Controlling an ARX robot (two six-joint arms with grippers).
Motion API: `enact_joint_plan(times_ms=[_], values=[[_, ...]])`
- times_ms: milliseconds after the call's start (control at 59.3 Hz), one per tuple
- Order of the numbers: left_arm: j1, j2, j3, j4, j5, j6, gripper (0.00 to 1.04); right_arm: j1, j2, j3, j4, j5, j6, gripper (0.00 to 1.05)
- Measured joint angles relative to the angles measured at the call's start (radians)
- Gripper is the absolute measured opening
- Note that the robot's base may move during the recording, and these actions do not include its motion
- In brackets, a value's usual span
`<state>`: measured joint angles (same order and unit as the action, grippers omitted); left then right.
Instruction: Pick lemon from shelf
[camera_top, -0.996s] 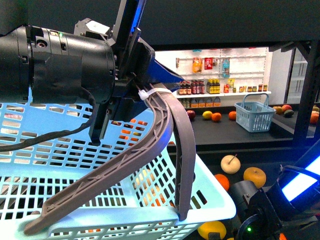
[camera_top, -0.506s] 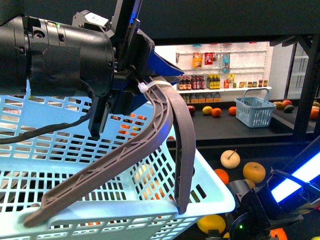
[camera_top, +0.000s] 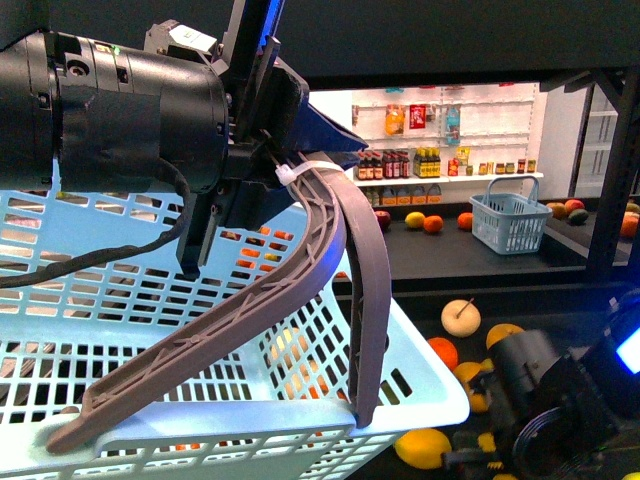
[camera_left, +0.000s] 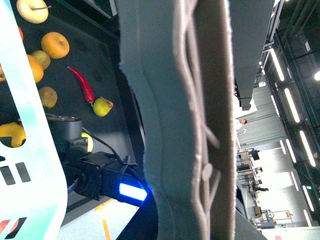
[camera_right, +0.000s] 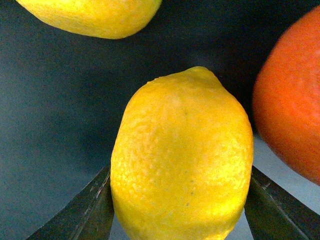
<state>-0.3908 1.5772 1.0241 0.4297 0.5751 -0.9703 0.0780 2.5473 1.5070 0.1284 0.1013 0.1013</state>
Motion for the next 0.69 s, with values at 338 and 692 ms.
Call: enact_joint_plan(times_ms=[338, 692], values=[[0.0, 0.0, 0.0, 0.0, 0.0, 0.0, 0.07, -0.082, -0.491, -0.246, 0.029, -0.164, 0.038, 0.63], [0.0, 0.0, 0.0, 0.0, 0.0, 0.0, 0.07, 0.064, -0.839, -0.269, -0.127, -0.413, 0.238, 0.62]])
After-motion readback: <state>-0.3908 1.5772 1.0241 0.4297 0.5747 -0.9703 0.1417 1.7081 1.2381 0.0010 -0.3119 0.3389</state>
